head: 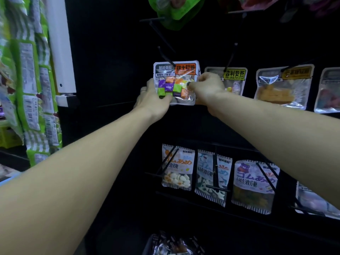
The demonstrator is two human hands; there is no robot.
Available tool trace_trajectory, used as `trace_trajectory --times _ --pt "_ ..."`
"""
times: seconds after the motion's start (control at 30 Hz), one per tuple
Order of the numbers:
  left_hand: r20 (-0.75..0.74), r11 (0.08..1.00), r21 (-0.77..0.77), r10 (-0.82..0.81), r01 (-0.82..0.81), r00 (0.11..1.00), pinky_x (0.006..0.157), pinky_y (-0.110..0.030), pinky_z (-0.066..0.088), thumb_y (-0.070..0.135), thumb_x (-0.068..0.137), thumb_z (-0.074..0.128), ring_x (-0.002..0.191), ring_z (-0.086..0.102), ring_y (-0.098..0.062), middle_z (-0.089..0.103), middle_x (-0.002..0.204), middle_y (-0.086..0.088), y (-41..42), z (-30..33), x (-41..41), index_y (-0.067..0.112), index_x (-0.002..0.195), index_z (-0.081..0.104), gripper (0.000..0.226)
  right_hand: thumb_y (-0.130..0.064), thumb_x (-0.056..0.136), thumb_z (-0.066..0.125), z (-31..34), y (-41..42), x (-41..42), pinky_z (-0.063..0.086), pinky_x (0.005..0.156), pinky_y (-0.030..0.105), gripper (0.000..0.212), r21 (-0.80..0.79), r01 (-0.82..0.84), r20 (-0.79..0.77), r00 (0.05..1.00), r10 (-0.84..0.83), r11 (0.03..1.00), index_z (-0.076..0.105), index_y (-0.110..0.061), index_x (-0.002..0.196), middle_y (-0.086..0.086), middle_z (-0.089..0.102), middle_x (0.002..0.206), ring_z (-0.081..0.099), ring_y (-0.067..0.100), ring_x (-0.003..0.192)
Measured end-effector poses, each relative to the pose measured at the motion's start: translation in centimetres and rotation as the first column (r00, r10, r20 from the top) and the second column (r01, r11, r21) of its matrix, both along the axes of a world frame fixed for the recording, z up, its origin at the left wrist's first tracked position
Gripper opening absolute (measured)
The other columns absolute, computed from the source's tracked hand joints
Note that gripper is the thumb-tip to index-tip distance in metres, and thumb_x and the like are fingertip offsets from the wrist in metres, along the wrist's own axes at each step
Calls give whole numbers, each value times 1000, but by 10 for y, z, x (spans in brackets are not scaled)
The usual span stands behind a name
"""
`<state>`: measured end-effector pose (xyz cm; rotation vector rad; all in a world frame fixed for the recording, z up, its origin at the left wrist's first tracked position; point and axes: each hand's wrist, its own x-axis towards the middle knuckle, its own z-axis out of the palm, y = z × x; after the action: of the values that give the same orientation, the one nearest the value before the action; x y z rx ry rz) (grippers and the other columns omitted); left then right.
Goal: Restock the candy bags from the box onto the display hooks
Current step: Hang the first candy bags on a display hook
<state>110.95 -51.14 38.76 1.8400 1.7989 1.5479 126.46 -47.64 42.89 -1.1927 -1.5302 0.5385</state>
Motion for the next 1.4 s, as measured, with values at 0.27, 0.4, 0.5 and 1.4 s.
trace_trajectory --times 0.27,0.4,0.5,1.4 --pt "151 995 -67 -65 76 986 85 -33 46 39 99 63 113 64 -25 61 132 -5 29 5 5 25 148 25 64 -39 97 65 -5 15 1 50 94 37 68 72 189 187 962 -200 979 33 -9 149 18 47 148 59 37 123" --pt "192 998 -41 -39 47 981 85 -35 50 35 102 61 112 65 -26 62 129 -5 36 1 11 22 147 22 61 -45 98 54 -9 15 2 49 104 42 55 90 120 324 935 -143 989 45 -18 145 11 57 141 58 34 126" --pt "215 998 -29 -40 48 976 78 -32 47 36 103 59 108 64 -23 62 128 -3 41 0 17 21 149 22 61 -34 97 51 -8 15 -1 54 94 39 33 26 29 238 971 -35 999 62 -20 124 5 70 116 66 28 108" --pt "349 965 169 -250 201 903 96 -34 59 64 74 74 106 72 -9 73 119 7 67 -4 3 23 139 52 79 -44 98 58 -11 49 -11 48 108 48 63 -35 -147 -5 989 147 989 37 -16 150 7 64 135 63 29 120"
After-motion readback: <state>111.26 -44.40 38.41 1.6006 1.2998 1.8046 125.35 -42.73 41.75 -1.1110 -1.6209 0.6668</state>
